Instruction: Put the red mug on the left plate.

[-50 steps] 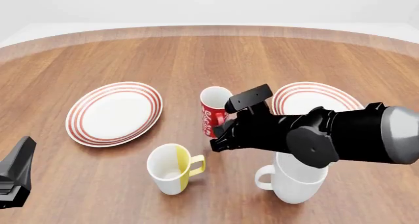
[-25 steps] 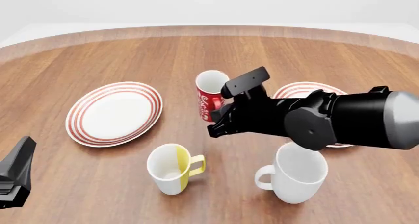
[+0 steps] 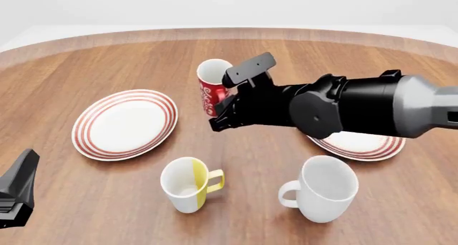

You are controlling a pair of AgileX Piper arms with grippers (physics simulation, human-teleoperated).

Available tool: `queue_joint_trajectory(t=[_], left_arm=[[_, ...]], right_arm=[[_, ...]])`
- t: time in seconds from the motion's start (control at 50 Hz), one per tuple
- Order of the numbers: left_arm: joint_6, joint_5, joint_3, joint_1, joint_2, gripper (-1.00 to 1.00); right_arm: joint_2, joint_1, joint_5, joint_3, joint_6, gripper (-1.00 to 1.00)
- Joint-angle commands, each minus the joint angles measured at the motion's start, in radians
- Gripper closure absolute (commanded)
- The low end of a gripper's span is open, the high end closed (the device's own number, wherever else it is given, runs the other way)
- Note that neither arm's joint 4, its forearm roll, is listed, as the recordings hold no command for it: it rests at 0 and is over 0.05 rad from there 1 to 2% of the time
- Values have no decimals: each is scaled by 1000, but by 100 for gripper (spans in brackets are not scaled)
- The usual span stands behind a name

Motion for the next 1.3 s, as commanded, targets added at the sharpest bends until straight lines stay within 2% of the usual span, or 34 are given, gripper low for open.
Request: queue_joint_trajectory(t=[0.02,0.68,1.3], left_arm=[[0,0,0,0,0,-100],[0,0,0,0,0,-100],[0,0,0,0,0,-100]], right_arm=[[43,14,31,-91,-3,100],[182,55,96,-301,-11,100],[324,103,77,-458,1,100]])
